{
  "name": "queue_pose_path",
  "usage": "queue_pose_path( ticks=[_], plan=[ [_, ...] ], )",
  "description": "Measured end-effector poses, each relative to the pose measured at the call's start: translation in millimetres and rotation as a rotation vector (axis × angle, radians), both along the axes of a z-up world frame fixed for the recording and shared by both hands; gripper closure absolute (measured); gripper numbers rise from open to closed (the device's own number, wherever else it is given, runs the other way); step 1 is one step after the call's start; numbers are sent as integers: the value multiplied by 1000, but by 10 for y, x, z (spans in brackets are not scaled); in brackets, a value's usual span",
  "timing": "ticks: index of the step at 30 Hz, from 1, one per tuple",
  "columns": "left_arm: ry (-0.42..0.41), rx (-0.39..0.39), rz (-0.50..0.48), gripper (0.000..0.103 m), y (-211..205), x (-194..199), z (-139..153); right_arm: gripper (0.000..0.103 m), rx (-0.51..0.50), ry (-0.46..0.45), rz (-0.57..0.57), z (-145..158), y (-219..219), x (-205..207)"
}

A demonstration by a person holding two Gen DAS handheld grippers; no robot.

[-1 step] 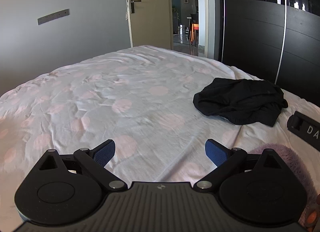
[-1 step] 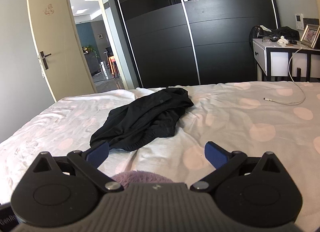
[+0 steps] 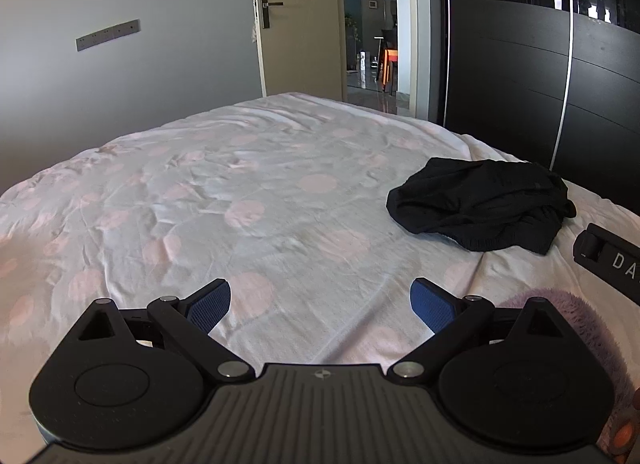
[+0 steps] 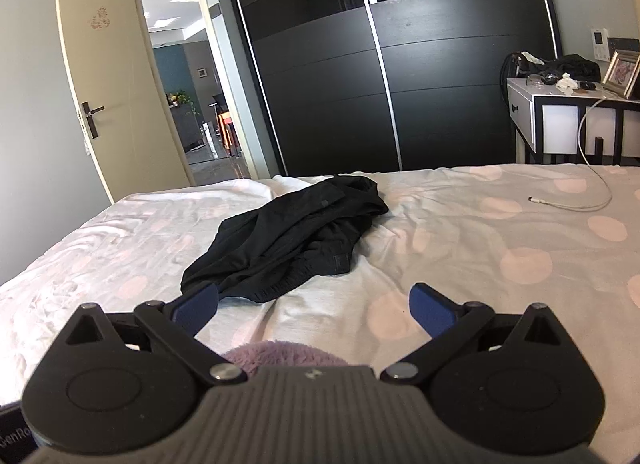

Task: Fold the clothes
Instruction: 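Move both tools toward the black garment on the bed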

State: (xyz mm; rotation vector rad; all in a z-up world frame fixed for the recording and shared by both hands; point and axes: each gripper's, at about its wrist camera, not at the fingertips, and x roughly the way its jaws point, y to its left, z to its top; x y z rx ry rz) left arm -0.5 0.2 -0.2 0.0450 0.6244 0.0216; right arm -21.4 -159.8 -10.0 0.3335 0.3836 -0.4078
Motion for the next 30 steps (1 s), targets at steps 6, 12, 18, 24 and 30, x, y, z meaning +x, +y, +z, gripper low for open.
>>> queue_pose_path(
  ticks=[6, 12, 18, 24, 30],
  plan=[
    [-8, 10, 32, 6, 11, -19, -5, 1, -5, -10, 9, -2, 27, -21],
    [-10, 9, 55, 7, 26, -35, -3, 1, -7, -17, 18, -4, 44, -34],
    [3, -11, 53, 7, 45, -48, 18, 1, 1, -15, 32, -7, 32, -18],
    [-6, -8, 69, 7, 52, -71, 34, 1, 8, -14, 45, -10, 20, -2],
    [-18, 13, 84, 8, 47, -76, 33, 1, 11, -12, 52, -12, 16, 9]
  ],
)
